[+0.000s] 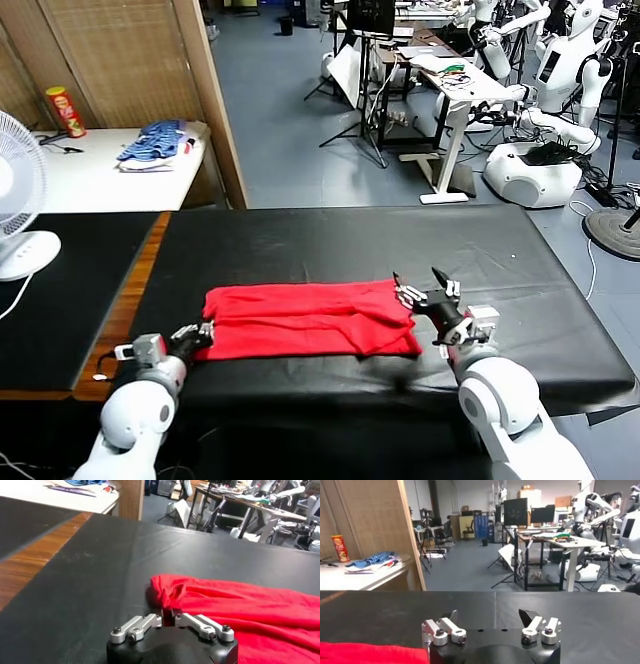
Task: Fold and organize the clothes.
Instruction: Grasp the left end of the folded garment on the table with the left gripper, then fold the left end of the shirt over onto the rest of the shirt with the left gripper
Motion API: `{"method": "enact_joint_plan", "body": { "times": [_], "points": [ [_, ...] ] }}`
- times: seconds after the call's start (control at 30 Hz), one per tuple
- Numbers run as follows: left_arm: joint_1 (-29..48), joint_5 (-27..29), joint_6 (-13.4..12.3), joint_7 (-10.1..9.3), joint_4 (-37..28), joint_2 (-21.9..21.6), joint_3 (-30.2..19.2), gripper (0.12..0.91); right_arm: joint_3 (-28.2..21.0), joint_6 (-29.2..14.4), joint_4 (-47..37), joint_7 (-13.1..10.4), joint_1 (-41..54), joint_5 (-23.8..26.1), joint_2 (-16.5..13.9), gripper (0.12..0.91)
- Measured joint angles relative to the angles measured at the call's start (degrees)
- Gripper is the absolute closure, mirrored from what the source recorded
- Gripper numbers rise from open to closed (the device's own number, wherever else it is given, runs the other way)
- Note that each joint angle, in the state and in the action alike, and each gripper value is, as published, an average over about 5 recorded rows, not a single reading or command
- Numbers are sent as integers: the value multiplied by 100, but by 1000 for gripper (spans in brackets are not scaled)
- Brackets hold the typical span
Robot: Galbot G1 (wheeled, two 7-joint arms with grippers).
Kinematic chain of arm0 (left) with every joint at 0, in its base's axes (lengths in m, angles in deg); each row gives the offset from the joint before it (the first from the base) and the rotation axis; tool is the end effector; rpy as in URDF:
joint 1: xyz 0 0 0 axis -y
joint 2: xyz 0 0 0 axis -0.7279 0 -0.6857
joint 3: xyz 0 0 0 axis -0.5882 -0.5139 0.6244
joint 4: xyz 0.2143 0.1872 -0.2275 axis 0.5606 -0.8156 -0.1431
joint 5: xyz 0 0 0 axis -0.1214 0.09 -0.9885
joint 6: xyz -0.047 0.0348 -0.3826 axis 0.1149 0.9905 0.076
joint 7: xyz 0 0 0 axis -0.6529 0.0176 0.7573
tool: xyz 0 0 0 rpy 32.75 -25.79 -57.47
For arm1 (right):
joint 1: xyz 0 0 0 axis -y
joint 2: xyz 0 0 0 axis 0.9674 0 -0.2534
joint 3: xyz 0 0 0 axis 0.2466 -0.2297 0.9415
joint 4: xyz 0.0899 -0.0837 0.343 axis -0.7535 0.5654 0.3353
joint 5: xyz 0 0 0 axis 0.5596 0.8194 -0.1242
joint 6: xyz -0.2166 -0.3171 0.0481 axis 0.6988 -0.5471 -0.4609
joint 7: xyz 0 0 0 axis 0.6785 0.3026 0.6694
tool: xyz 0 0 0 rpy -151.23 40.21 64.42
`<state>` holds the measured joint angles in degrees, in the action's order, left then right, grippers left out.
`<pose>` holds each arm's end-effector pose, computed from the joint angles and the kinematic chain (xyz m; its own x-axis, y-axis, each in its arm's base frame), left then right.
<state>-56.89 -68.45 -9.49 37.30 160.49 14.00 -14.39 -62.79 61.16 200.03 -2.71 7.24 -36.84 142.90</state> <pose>0.3042 0.0961 -0.3150 -0.8727 0.0431 0.4864 -0.0287 0.9899 -0.1391 0.3070 -0.0253 -0.2194 -0.9616 -0.1749 0.2117 -0.1671 0.9844 0.0544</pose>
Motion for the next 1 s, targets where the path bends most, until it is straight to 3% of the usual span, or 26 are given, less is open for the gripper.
{"method": "enact_joint_plan", "body": {
  "times": [0.2, 0.4, 0.57, 0.7, 0.83, 1.0],
  "points": [
    [48, 892, -383, 126, -146, -239, 11, 879, 79, 1, 85, -11, -25, 1, 7, 227],
    [35, 1789, -717, 95, -323, -1012, 173, 879, 163, 1, 168, -32, -91, 3, 65, 227],
    [53, 2006, -711, 36, -284, -1627, 159, 879, 168, 1, 199, -37, -133, 76, 121, 227],
    [109, 1439, -237, -234, 95, -1627, 3, 879, 188, 5, 242, -41, -175, 178, 161, 227],
    [230, 286, 375, -663, 662, -1258, -270, 879, 243, 10, 259, -45, -225, 265, 175, 227],
    [401, -1168, 744, -1102, 1096, -683, -680, 879, 323, 12, 240, -48, -269, 311, 191, 227]
  ]
}}
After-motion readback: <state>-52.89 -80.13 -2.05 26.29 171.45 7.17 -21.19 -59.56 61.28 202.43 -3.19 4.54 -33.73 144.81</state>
